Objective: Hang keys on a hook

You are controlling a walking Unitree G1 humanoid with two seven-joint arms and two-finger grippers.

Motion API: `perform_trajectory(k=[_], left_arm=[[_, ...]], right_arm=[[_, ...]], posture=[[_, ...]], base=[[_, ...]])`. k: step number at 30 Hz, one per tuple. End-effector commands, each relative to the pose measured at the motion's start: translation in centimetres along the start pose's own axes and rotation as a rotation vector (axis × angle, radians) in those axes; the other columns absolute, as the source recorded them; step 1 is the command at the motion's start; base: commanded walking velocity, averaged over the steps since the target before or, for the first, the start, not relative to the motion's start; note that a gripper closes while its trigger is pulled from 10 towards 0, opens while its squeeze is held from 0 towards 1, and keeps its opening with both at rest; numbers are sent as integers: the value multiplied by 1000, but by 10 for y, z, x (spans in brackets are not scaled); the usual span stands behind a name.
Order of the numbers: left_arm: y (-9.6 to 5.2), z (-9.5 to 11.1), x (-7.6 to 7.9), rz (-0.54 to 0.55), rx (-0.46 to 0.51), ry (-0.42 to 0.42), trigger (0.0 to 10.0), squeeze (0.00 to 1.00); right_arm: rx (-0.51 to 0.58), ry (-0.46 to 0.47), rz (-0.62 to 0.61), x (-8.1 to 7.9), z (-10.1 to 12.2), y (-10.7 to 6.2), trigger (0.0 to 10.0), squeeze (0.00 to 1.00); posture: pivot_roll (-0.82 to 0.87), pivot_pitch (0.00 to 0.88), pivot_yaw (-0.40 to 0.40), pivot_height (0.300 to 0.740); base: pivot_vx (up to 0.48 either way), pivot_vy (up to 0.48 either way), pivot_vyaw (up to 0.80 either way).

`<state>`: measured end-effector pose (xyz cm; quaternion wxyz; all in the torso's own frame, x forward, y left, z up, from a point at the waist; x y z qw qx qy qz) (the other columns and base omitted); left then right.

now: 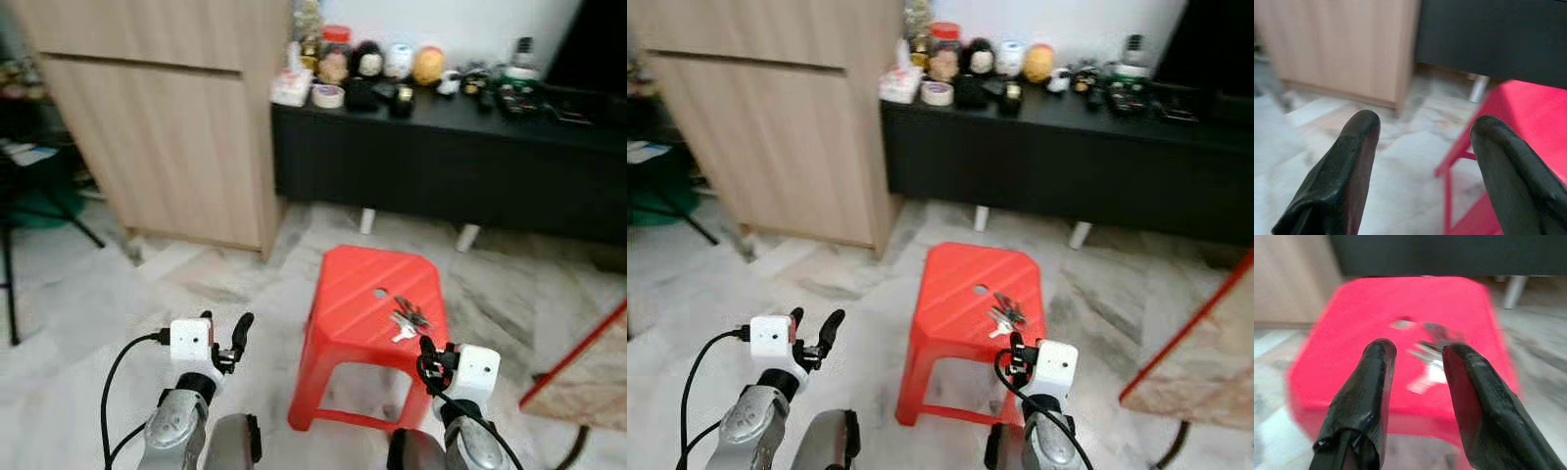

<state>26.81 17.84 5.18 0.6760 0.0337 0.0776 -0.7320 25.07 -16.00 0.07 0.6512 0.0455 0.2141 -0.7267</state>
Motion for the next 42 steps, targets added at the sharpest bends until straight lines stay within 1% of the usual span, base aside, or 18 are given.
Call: perform_trajectory(k=[1,10,22,26,29,33,34,35,38,40,41,42], left_arm=[[-1,1,-2,10,6,2,10000,0],[0,2,-2,7,10,1,10000,0],[0,2,1,-6,12,-2,10000,0],[0,2,1,-9,12,-3,10000,0],[0,1,2,-12,9,-4,10000,0],[0,1,3,-15,8,-5,10000,0],[0,1,3,-17,7,-5,10000,0],[0,1,4,-19,6,-6,10000,0],[1,1,5,-22,6,-7,10000,0],[1,0,5,-26,5,-4,10000,0],[1,0,5,-26,5,-4,10000,0],[1,0,6,-29,4,-4,10000,0]], right_arm=[[12,33,1,-3,2,2,10000,0],[19,34,-1,-2,2,2,10000,0],[18,49,-27,2,2,1,10000,0],[16,73,-79,7,1,2,10000,0],[-8,114,-163,18,-1,4,10000,0],[-22,139,-207,23,-1,6,10000,0],[-36,123,-219,25,-1,9,10000,227],[-46,130,-227,26,0,13,10000,1000],[-56,139,-233,26,1,17,10000,1000],[-86,194,-244,26,1,24,10000,1000],[-86,194,-244,26,1,24,10000,1000],[-103,209,-247,26,2,28,10000,1000]], posture=[[37,27,-69,589],[37,28,-68,589],[35,30,-67,589],[35,30,-67,589],[35,31,-65,589],[34,33,-62,589],[31,32,-60,589],[31,32,-60,589],[31,32,-60,589],[30,26,-56,589],[30,26,-56,589],[30,26,-56,589]], base=[[244,0,0],[244,0,0],[0,0,0],[0,0,0],[0,0,0],[0,0,0],[0,0,0],[0,0,0],[0,0,0],[0,0,0],[0,0,0],[0,0,0]])
Point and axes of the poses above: a point about 5 cm out from each wrist's last joint towards the gripper, its own y axis pointing out of the wrist towards the gripper, its own z axis along the axis of the wrist's last joint, x = y × z, the point moved 1 cm from there along y, pointing out of the wrist towards the gripper, and after that the axes turned 12 degrees about y, right-handed, at the moved point
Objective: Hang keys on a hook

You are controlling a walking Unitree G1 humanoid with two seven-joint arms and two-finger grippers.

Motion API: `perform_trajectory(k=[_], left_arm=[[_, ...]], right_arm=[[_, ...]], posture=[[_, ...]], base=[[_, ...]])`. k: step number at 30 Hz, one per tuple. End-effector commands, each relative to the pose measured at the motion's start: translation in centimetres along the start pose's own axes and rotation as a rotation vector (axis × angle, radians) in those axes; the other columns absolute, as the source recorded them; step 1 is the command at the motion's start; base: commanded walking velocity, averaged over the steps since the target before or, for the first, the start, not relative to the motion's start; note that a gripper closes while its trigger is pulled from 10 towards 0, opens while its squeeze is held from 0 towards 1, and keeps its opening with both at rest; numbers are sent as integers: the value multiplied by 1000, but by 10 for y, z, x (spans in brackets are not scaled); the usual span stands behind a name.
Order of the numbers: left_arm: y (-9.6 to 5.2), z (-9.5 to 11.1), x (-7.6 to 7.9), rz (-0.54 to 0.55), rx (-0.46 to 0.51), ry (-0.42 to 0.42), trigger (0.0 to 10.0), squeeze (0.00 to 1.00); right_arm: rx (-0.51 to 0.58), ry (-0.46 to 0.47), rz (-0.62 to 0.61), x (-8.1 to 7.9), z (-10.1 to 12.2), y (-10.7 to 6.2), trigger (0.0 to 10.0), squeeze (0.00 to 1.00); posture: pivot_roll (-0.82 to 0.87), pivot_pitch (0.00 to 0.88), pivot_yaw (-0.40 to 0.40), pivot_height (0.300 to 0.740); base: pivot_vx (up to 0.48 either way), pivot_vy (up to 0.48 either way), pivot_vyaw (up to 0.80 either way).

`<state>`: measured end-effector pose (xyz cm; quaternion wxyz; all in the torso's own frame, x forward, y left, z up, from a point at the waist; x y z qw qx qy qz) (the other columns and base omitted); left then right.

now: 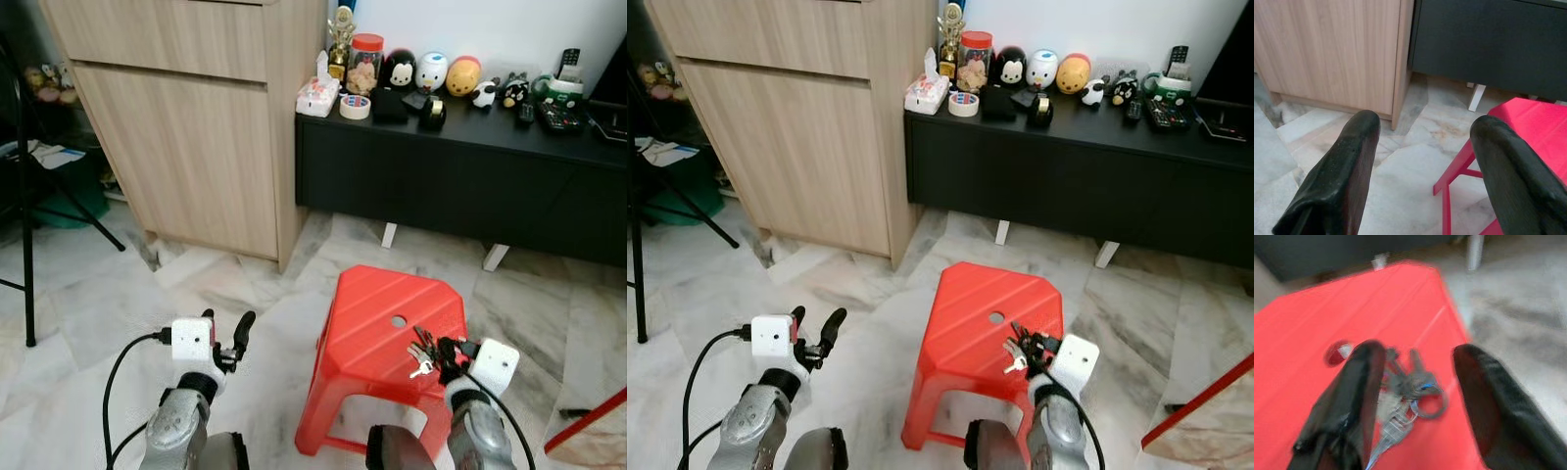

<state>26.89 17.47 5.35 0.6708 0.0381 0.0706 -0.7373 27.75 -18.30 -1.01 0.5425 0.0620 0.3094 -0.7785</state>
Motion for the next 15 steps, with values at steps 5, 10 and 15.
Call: perform_trajectory(k=[5,10,15], left_arm=[[-2,-2,4,-23,-13,-3,10000,0],[3,2,8,-29,-2,-8,10000,0],[9,8,11,-33,13,-18,10000,0]], right_arm=[[-59,-33,-11,-1,5,11,10000,1000],[-85,-87,-4,-9,10,19,10000,0],[-103,-86,-14,-12,9,21,10000,0]], posture=[[48,22,-56,589],[50,42,-49,589],[54,75,-47,589]], base=[[0,0,0],[0,0,0],[0,0,0]])
Point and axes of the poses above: a point about 5 cm out from each wrist's last joint towards the gripper, its own y axis pointing out of the wrist towards the gripper, its own z axis along the axis of the wrist's last joint, x = y × z, the point moved 1 cm from there along y, pointing out of the wrist towards the gripper, and after that the axes turned 12 degrees about y, right-handed, at the moved point
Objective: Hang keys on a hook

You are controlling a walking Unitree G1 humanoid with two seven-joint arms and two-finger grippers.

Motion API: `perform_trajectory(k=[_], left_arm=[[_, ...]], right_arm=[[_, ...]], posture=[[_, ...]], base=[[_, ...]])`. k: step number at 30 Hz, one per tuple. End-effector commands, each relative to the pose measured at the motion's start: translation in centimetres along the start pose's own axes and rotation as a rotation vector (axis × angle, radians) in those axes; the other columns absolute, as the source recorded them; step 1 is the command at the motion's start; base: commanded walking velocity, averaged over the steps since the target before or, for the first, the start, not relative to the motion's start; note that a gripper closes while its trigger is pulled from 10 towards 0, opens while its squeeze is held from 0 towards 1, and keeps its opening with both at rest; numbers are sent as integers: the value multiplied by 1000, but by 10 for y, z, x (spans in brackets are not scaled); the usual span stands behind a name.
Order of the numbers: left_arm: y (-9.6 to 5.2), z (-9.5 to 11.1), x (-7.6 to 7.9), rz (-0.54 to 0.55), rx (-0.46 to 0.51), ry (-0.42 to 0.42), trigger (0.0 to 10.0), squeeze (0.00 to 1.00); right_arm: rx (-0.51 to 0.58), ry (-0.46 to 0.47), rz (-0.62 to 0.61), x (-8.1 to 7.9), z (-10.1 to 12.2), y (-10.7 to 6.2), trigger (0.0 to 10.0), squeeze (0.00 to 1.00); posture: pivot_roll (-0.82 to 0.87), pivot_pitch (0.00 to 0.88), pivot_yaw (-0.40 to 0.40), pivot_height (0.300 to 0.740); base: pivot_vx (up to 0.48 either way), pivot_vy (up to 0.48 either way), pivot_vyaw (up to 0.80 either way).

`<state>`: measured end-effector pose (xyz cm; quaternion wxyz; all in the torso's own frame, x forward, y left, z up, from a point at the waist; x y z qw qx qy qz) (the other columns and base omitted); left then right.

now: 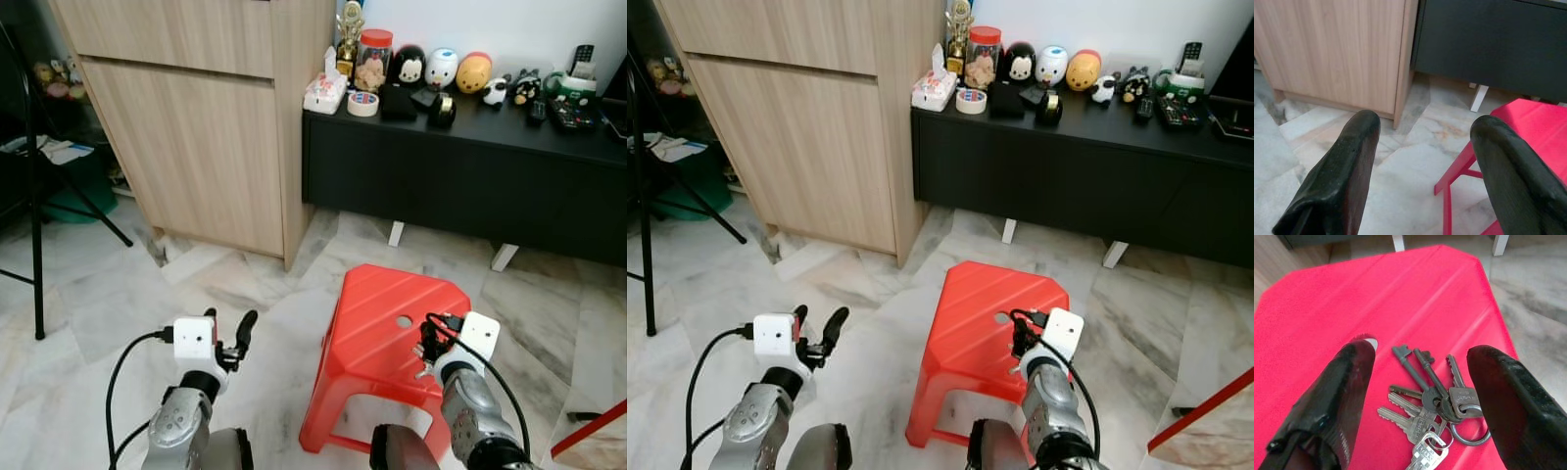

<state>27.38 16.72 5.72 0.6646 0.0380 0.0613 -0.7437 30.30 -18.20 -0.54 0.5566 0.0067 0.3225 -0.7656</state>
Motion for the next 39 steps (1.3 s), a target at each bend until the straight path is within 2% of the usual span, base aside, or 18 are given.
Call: perform_trajectory(k=[1,14,19,29,30,31,32,39], left_arm=[[5,4,5,-16,2,-8,10000,0],[-8,-3,6,-26,-25,-2,10000,0],[-11,-3,2,-23,-33,13,10000,0],[-12,-4,-2,-31,-43,36,10000,0],[-12,-5,-2,-31,-45,38,10000,0],[-12,-5,-2,-32,-47,41,10000,0],[-13,-5,-2,-33,-48,43,10000,0],[-13,-6,-2,-38,-55,59,10000,0]], right_arm=[[-21,-8,-22,1,0,1,10000,0],[-28,77,-88,6,-1,3,10000,0],[-64,90,-115,9,-13,-1,10000,0],[-92,109,-127,13,-22,-3,10000,0],[-93,112,-127,13,-22,-4,5569,0],[-93,114,-127,13,-22,-4,2353,0],[-93,116,-127,13,-22,-4,0,0],[-93,122,-122,11,-24,-4,0,0]], posture=[[54,75,-47,589],[48,123,-43,589],[55,122,-40,589],[60,123,-33,589],[61,122,-33,589],[61,122,-32,589],[61,122,-31,589],[65,121,-30,589]], base=[[0,0,0],[0,0,0],[0,0,0],[0,0,0],[0,0,0],[0,0,0],[0,0,0],[0,0,0]])
Point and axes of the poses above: a point about 5 cm out from each wrist's last joint towards the gripper, its own y axis pointing out of the wrist towards the gripper, its own z axis along the axis of the wrist's last joint, x = y × z, the point moved 1 cm from there along y, pointing out of the wrist towards the gripper, and after that the axes turned 12 degrees about y, right-handed, at the moved point
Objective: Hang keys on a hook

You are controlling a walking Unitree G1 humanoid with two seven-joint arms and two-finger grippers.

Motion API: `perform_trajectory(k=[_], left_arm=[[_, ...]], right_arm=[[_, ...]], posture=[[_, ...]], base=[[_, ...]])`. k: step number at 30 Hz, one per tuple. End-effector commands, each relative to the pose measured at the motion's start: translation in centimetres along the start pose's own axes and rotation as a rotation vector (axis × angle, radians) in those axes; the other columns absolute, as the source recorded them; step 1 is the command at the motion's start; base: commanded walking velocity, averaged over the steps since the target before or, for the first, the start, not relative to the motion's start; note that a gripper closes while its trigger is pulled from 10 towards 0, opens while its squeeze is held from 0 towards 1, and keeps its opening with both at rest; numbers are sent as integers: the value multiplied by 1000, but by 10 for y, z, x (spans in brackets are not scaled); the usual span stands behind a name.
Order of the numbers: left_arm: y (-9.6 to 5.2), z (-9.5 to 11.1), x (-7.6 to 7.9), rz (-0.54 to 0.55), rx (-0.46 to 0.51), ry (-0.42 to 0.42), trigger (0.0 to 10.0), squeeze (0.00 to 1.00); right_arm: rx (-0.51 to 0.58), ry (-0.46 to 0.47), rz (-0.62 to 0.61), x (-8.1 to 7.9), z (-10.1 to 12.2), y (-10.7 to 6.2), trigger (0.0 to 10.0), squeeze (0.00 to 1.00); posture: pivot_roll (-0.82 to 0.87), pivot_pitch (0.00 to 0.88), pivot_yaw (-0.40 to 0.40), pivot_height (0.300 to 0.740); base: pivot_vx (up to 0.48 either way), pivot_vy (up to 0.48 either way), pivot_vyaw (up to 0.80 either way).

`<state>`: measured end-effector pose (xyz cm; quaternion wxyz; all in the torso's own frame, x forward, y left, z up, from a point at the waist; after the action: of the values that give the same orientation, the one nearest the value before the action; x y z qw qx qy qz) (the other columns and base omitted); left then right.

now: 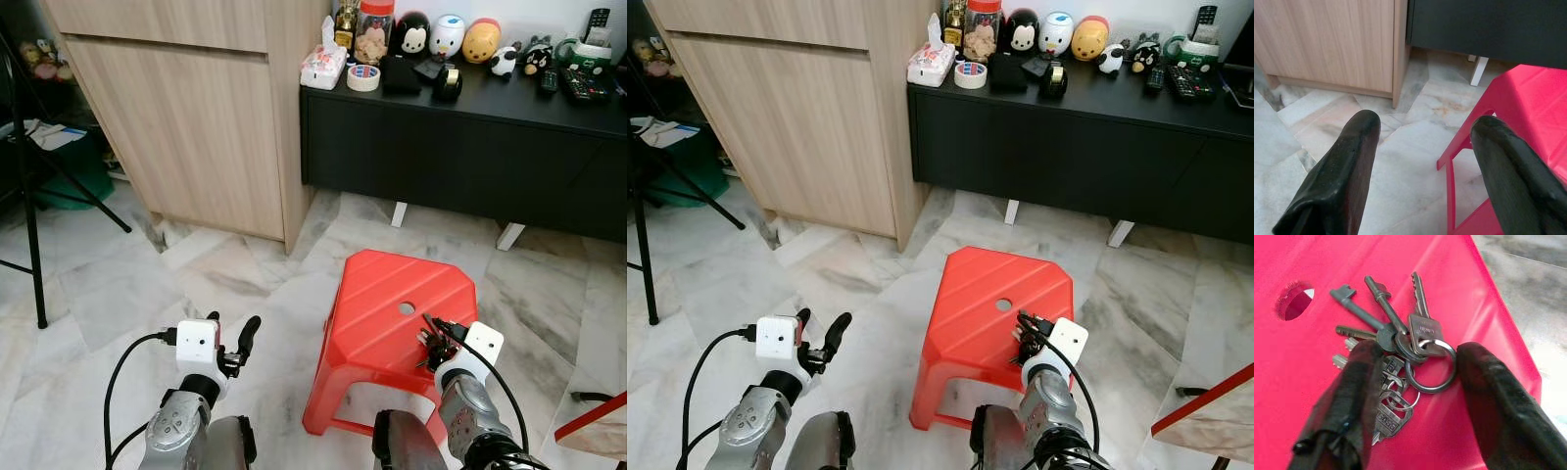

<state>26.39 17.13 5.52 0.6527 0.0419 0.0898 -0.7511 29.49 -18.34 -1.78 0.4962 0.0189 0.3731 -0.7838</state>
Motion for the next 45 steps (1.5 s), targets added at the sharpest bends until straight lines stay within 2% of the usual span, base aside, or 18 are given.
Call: perform_trajectory(k=[1,16,23,29,33,40,45], left_arm=[[-3,-4,0,-9,-20,15,10000,0],[-1,-5,2,-15,-23,22,10000,0],[0,-5,4,-20,-24,23,10000,0],[0,-6,3,-16,-24,25,10000,0],[1,-5,3,-16,-19,24,10000,0],[4,-5,3,-13,-16,25,10000,0],[7,-5,3,-13,-14,27,10000,0]], right_arm=[[-41,7,-15,3,-12,-2,0,0],[-32,31,-2,-1,-14,-3,0,0],[-29,9,6,-2,-19,-6,0,0],[8,33,8,-2,-16,-6,0,0],[62,49,-2,2,-12,-8,0,0],[127,71,-42,19,-12,-13,0,0],[187,69,-27,21,-7,-17,0,0]], posture=[[66,121,-30,589],[63,112,-28,589],[64,107,-30,589],[62,101,-32,589],[61,96,-36,589],[56,86,-39,589],[51,75,-40,589]], base=[[0,0,0],[0,0,0],[0,0,0],[0,0,0],[0,0,0],[0,0,0],[0,0,0]])
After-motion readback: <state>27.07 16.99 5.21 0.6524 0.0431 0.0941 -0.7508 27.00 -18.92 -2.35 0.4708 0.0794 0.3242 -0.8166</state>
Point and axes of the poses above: a point about 5 cm out from each wrist's last joint towards the gripper, its own y axis pointing out of the wrist towards the gripper, its own z axis along the axis of the wrist's last joint, x = y × z, the point moved 1 cm from there along y, pointing out of the wrist towards the gripper, and after that the axes turned 12 degrees about y, right-handed, at the moved point
